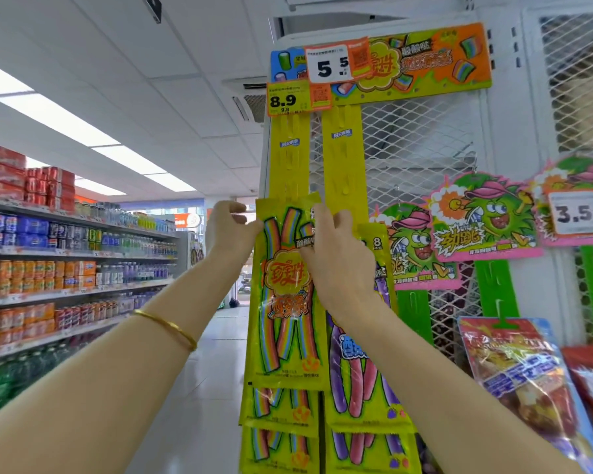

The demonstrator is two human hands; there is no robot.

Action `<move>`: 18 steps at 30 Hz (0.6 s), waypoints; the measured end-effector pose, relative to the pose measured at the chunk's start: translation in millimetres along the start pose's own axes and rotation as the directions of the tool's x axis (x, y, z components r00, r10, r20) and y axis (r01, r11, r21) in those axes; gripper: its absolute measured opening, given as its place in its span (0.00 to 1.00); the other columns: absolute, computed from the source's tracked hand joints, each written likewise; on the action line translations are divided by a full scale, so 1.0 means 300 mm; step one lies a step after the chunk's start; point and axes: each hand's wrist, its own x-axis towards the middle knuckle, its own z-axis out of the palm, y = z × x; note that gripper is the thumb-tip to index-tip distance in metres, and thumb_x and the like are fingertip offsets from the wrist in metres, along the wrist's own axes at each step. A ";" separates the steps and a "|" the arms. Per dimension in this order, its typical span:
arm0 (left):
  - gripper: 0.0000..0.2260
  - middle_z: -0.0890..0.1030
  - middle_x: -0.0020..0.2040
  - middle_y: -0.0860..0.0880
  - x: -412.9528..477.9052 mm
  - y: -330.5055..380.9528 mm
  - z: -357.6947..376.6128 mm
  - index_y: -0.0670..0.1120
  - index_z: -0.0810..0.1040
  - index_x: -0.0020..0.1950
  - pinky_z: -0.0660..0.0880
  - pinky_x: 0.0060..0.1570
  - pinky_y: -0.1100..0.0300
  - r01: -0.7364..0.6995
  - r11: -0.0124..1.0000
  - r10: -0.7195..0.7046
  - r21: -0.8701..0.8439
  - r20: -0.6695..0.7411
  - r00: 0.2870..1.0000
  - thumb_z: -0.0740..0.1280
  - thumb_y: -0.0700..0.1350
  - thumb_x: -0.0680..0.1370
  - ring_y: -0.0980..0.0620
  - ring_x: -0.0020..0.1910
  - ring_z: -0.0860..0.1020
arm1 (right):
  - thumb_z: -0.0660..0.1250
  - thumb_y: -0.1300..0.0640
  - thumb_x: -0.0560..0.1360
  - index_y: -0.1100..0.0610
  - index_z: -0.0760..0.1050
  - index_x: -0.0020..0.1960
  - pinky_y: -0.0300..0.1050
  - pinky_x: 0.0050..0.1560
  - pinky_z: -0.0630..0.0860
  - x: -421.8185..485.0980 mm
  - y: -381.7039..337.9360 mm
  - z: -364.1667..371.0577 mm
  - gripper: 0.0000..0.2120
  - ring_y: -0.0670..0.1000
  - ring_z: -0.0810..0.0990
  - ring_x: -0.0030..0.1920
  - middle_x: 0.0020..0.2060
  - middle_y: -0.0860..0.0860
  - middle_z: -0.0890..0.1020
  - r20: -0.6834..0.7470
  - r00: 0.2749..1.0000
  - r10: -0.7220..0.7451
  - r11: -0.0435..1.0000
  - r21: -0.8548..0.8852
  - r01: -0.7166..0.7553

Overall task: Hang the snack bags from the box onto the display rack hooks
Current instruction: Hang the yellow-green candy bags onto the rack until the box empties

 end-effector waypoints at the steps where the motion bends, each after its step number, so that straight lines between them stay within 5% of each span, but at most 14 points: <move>1: 0.16 0.75 0.51 0.45 -0.043 -0.009 -0.013 0.42 0.71 0.60 0.72 0.46 0.57 -0.015 1.000 0.015 -0.005 -0.013 1.000 0.70 0.40 0.74 0.49 0.47 0.74 | 0.62 0.52 0.78 0.53 0.58 0.68 0.46 0.32 0.74 -0.030 0.002 -0.015 0.22 0.56 0.80 0.40 0.60 0.53 0.67 -0.005 1.000 -0.001 1.000 -0.021 0.001; 5: 0.11 0.74 0.47 0.55 -0.327 -0.110 -0.069 0.47 0.71 0.55 0.69 0.35 0.76 -0.070 0.996 0.071 -0.050 0.015 0.997 0.68 0.39 0.75 0.61 0.41 0.73 | 0.61 0.49 0.78 0.51 0.61 0.67 0.50 0.41 0.76 -0.250 0.024 -0.043 0.20 0.56 0.79 0.46 0.62 0.51 0.67 0.095 0.995 -0.044 0.983 0.181 0.026; 9: 0.12 0.77 0.45 0.55 -0.747 -0.358 -0.119 0.52 0.73 0.47 0.71 0.35 0.73 0.072 0.996 -0.062 -0.060 0.154 0.986 0.68 0.36 0.74 0.59 0.39 0.75 | 0.66 0.55 0.75 0.51 0.72 0.58 0.45 0.41 0.72 -0.629 0.080 0.024 0.12 0.44 0.72 0.36 0.44 0.45 0.72 0.280 0.952 -0.128 0.864 0.502 -0.031; 11: 0.11 0.77 0.45 0.53 -0.981 -0.508 -0.148 0.50 0.74 0.47 0.71 0.34 0.73 0.211 0.977 -0.209 0.025 0.293 0.933 0.68 0.34 0.74 0.58 0.39 0.76 | 0.66 0.57 0.75 0.51 0.74 0.54 0.40 0.36 0.69 -0.869 0.119 0.103 0.09 0.41 0.70 0.31 0.40 0.46 0.74 0.483 0.861 -0.156 0.817 0.553 -0.163; 13: 0.10 0.77 0.46 0.51 -1.199 -0.661 -0.190 0.47 0.74 0.49 0.70 0.36 0.73 0.351 0.923 -0.385 0.160 0.404 0.830 0.68 0.33 0.74 0.58 0.39 0.75 | 0.66 0.59 0.75 0.53 0.76 0.53 0.41 0.34 0.69 -1.138 0.167 0.209 0.07 0.41 0.72 0.31 0.38 0.48 0.75 0.724 0.673 -0.151 0.827 0.466 -0.316; 15: 0.12 0.75 0.45 0.52 -1.390 -0.809 -0.238 0.49 0.73 0.49 0.71 0.37 0.72 0.455 0.832 -0.555 0.317 0.472 0.685 0.68 0.33 0.74 0.57 0.39 0.75 | 0.65 0.58 0.75 0.55 0.76 0.54 0.45 0.38 0.72 -1.435 0.219 0.325 0.08 0.50 0.78 0.38 0.41 0.50 0.78 0.911 0.400 -0.097 0.881 0.266 -0.392; 18: 0.12 0.75 0.43 0.54 -1.575 -0.970 -0.292 0.51 0.73 0.47 0.70 0.37 0.71 0.502 0.712 -0.702 0.492 0.515 0.491 0.68 0.34 0.73 0.53 0.37 0.74 | 0.67 0.55 0.74 0.54 0.75 0.55 0.48 0.45 0.74 -1.844 0.282 0.451 0.11 0.57 0.79 0.51 0.47 0.53 0.79 0.999 0.023 0.024 0.891 -0.011 -0.453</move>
